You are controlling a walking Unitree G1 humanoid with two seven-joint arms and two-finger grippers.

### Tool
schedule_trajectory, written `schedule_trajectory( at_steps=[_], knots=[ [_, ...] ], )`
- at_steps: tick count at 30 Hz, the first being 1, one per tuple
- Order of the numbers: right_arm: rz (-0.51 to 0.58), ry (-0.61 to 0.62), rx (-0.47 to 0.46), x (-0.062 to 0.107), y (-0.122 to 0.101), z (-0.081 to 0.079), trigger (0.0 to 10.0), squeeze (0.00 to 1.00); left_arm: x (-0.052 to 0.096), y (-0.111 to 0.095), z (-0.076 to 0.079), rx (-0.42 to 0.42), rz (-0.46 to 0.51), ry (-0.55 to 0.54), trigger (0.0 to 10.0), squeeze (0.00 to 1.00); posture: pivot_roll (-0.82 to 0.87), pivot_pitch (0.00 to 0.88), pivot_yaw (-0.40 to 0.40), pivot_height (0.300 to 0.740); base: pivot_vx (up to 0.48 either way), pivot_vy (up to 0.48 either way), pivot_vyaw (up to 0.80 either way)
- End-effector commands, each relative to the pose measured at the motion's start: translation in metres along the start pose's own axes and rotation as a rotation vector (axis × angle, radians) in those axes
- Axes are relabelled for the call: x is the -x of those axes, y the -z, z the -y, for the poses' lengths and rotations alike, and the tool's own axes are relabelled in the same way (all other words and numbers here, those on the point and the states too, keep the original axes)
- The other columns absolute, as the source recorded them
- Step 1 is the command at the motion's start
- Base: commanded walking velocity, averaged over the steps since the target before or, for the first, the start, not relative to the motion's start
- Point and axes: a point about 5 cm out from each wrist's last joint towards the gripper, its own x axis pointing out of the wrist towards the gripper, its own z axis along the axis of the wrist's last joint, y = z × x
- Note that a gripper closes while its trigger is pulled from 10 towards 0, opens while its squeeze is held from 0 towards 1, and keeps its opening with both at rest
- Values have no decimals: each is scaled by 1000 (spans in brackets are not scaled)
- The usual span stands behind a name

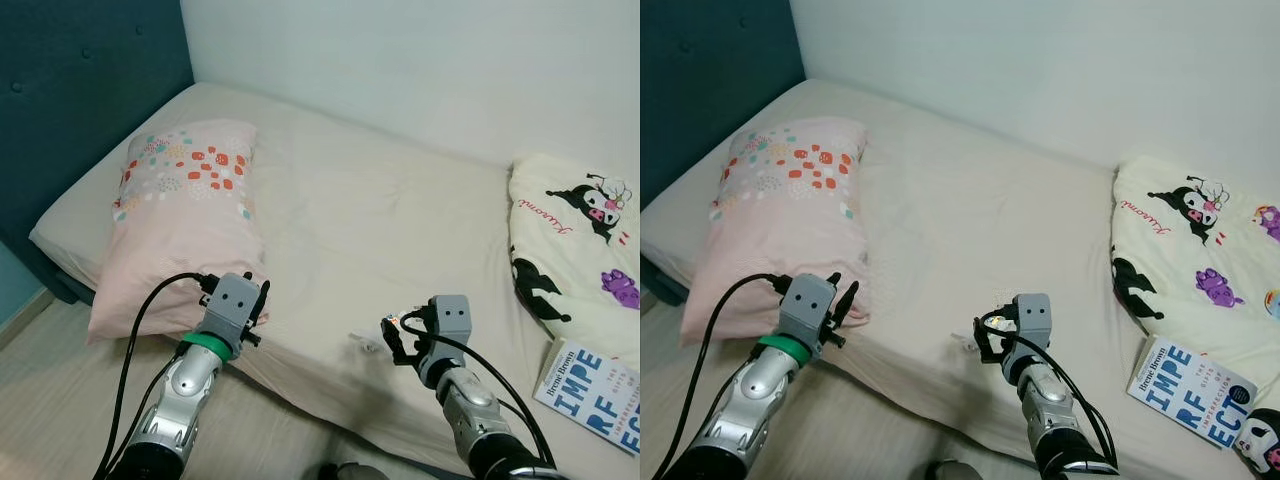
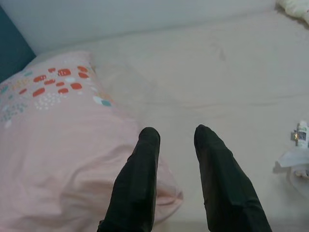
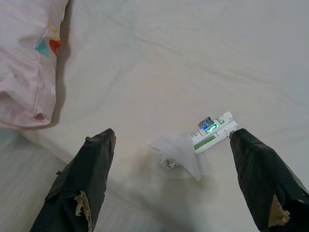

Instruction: Clean up the room

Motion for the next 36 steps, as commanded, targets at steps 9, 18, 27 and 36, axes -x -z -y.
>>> schedule_trajectory(
  at_steps=[9,18,27,36],
  knots=[
    [-4,10,-44,3,4,4,10000,0,-2,-7,10,14,-17,27,10000,0,-19,3,-16,690,0,0,0],
    [-8,0,-62,3,6,1,10000,0,-6,-9,13,15,-18,35,10000,0,-15,12,-16,670,0,0,0],
    [-16,-2,-76,4,9,-1,10000,0,-9,-13,15,17,-26,47,10000,0,-14,22,-13,635,0,0,0],
    [-13,3,-78,3,8,-1,10000,0,-9,-13,16,13,-31,52,10000,0,-10,25,-12,605,0,0,0]
  ],
)
